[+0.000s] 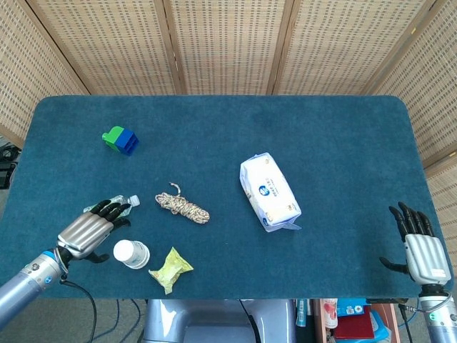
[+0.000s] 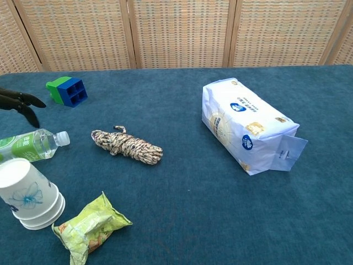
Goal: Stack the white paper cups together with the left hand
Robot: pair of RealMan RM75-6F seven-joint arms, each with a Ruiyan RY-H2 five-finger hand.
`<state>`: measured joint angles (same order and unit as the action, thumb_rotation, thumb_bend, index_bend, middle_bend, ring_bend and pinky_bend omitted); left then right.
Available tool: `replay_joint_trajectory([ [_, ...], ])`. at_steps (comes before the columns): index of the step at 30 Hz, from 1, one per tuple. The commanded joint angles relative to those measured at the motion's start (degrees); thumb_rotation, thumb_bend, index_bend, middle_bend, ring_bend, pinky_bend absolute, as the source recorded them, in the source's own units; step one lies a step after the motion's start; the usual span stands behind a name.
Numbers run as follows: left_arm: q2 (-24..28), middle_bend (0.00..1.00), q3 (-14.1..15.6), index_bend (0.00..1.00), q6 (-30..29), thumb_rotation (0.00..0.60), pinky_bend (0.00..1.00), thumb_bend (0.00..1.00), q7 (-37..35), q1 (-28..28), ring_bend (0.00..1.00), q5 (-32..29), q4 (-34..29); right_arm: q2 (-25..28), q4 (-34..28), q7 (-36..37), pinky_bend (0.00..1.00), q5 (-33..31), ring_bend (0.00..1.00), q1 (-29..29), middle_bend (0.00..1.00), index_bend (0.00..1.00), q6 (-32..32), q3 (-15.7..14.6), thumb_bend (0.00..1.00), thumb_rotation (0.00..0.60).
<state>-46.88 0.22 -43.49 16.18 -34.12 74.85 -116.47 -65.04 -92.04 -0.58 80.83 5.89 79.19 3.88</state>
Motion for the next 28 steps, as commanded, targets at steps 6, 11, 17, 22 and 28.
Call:
replay_joint_trajectory([
  [6, -3.9, 0.00, -0.5, 0.00, -5.2, 0.600, 0.00, 0.26, -0.8, 1.8, 0.00, -1.1, 0.8, 0.1, 0.0, 0.1, 0.00, 0.0, 0.00, 0.1, 0.00, 0.00, -0.2, 0.0, 0.00, 0.600],
  [11, -16.5, 0.00, -1.6, 0.00, -25.6, 0.600, 0.00, 0.27, -3.1, 10.5, 0.00, 7.3, 10.2, -0.2, 0.1, -0.8, 0.00, 0.6, 0.00, 0.4, 0.00, 0.00, -0.5, -0.3, 0.00, 0.600],
  [17, -25.8, 0.00, -0.7, 0.00, -34.3, 0.600, 0.00, 0.27, 0.8, 15.1, 0.00, 10.2, 20.2, -1.0, 0.4, -2.7, 0.00, 1.0, 0.00, 0.6, 0.00, 0.00, -0.5, -0.5, 0.00, 0.600],
  [22, -32.0, 0.00, -0.9, 0.00, -40.2, 0.600, 0.00, 0.26, 7.3, 18.8, 0.00, 9.3, 25.2, -1.3, 0.5, -3.2, 0.00, 0.9, 0.00, 0.7, 0.00, 0.00, -0.8, -0.6, 0.00, 0.600],
  [28, -33.7, 0.00, -1.2, 0.00, -42.5, 0.600, 0.00, 0.27, 5.5, 20.5, 0.00, 9.5, 26.1, -1.4, 0.6, -3.4, 0.00, 1.0, 0.00, 0.7, 0.00, 0.00, -0.8, -0.8, 0.00, 0.600],
])
